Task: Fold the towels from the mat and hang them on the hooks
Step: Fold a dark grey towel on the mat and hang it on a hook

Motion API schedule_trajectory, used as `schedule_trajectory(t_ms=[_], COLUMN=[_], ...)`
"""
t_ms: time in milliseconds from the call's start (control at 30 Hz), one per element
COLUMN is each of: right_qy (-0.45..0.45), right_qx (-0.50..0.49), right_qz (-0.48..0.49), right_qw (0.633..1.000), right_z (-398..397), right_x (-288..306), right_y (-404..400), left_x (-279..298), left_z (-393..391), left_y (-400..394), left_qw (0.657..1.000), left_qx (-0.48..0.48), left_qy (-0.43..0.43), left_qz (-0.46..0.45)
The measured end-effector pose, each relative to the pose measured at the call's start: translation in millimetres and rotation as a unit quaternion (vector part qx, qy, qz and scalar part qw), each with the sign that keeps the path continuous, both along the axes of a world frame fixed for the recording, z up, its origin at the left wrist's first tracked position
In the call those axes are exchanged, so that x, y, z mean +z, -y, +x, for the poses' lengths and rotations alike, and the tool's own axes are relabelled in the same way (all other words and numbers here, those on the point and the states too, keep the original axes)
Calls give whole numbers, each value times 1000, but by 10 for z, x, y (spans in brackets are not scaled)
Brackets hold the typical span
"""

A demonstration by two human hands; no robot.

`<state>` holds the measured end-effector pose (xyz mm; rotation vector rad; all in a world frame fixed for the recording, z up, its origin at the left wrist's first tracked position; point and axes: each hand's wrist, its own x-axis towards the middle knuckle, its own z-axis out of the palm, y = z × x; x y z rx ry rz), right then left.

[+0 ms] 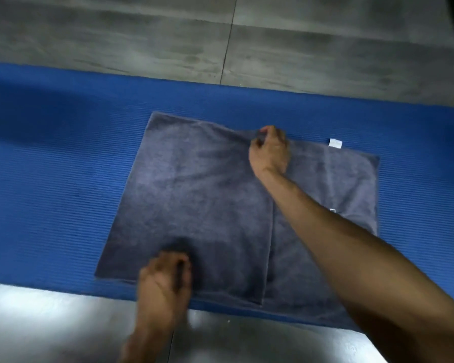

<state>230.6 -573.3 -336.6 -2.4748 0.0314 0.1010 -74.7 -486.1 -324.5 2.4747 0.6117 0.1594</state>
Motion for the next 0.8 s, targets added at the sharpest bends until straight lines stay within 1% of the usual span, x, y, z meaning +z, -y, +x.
schedule_trajectory(t_ms=[33,67,100,133,167,200,233,300,333,400,467,533,567,633,700,733,800], right_qy=[-42,-95,-146,-180,-198,-209,-221,-235,-239,-249,-247,-224,-209,-187,-182,-183,-189], right_qx=[-7,3,20,33,35,25,8,-19,-26,-21,-7,-2,-3,-22,-57,-73,-100], right_qz=[-15,-25,-21,1,47,117,187,281,304,331,357,382,393,413,439,438,412], right_qw=[999,995,989,983,979,970,957,930,922,910,901,897,895,891,878,877,886], right_z=[74,129,168,199,212,232,240,242,241,218,190,150,150,166,213,238,299], right_x=[-31,-48,-53,-36,-5,29,70,145,160,182,189,239,252,302,318,329,326], right_y=[94,156,191,231,252,279,296,360,397,477,577,755,870,1147,1494,1661,1971], left_x=[-66,-106,-159,-183,-217,-222,-243,-244,-222,-182,-131,-57,-28,17,1,-4,-24], left_z=[79,151,199,256,291,326,346,352,348,317,290,290,299,324,332,350,401], left_y=[259,506,712,907,1036,1117,1161,1183,1196,1226,1253,1335,1394,1558,1780,1896,2155], left_qw=[999,996,991,983,975,966,963,968,971,975,981,985,984,974,953,945,941], left_qx=[-45,-80,-112,-136,-152,-159,-156,-137,-137,-150,-159,-166,-176,-218,-276,-300,-328], left_qy=[-11,-35,-74,-117,-152,-187,-196,-178,-170,-142,-99,-35,0,64,112,113,81], left_qz=[22,26,29,39,59,81,101,108,99,83,46,7,4,21,55,63,39])
